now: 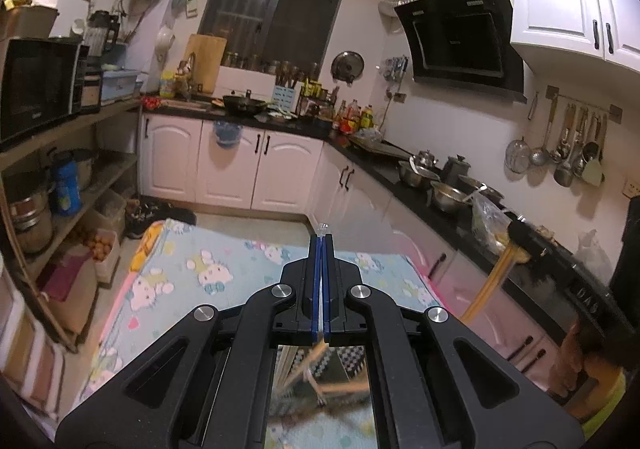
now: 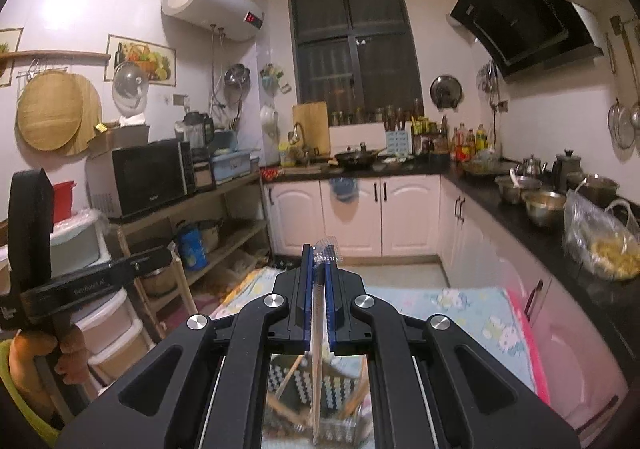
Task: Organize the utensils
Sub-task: 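Lower the left gripper's chopstick into the caddy while the right gripper lowers its own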
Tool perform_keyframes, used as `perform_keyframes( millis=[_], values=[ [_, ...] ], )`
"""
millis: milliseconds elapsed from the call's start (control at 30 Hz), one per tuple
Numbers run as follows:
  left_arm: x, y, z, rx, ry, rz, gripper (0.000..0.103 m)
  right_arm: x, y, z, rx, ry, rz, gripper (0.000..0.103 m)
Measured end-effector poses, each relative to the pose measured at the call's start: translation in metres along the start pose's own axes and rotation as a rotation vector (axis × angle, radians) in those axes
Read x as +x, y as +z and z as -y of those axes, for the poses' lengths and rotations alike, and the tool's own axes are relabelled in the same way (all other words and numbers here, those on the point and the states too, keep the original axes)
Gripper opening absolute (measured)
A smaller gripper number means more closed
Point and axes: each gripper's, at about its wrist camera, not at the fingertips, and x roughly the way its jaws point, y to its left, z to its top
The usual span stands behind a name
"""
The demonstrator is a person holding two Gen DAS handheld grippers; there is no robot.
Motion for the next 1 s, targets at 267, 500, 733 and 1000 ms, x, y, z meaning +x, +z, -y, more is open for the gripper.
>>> perform_keyframes(
  millis=[267,500,733,1000],
  values=[
    [0.029,-0.005,-0.007,-0.03,-0.014,-0.005,0.0,0.028,0.008,0.01,-0.008,-0.026,0.033,0.005],
    [0.05,-0.032,-0.015,-0.041,-0.023,-0.056,0.0,0.061,-0.022,0.018,0.018,-0.028,-0.01,0.006],
    [0.064,-0.06,-0.02,-0.046,-0.015,-0.106,0.0,0.087,-0.059,0.014,0.023,-0.023,-0.057,0.006],
    [0.073,-0.085,-0.017,-0.024,-0.003,-0.142,0.0,0.101,-0.093,0.013,0.045,-0.02,-0.093,0.006]
  ],
)
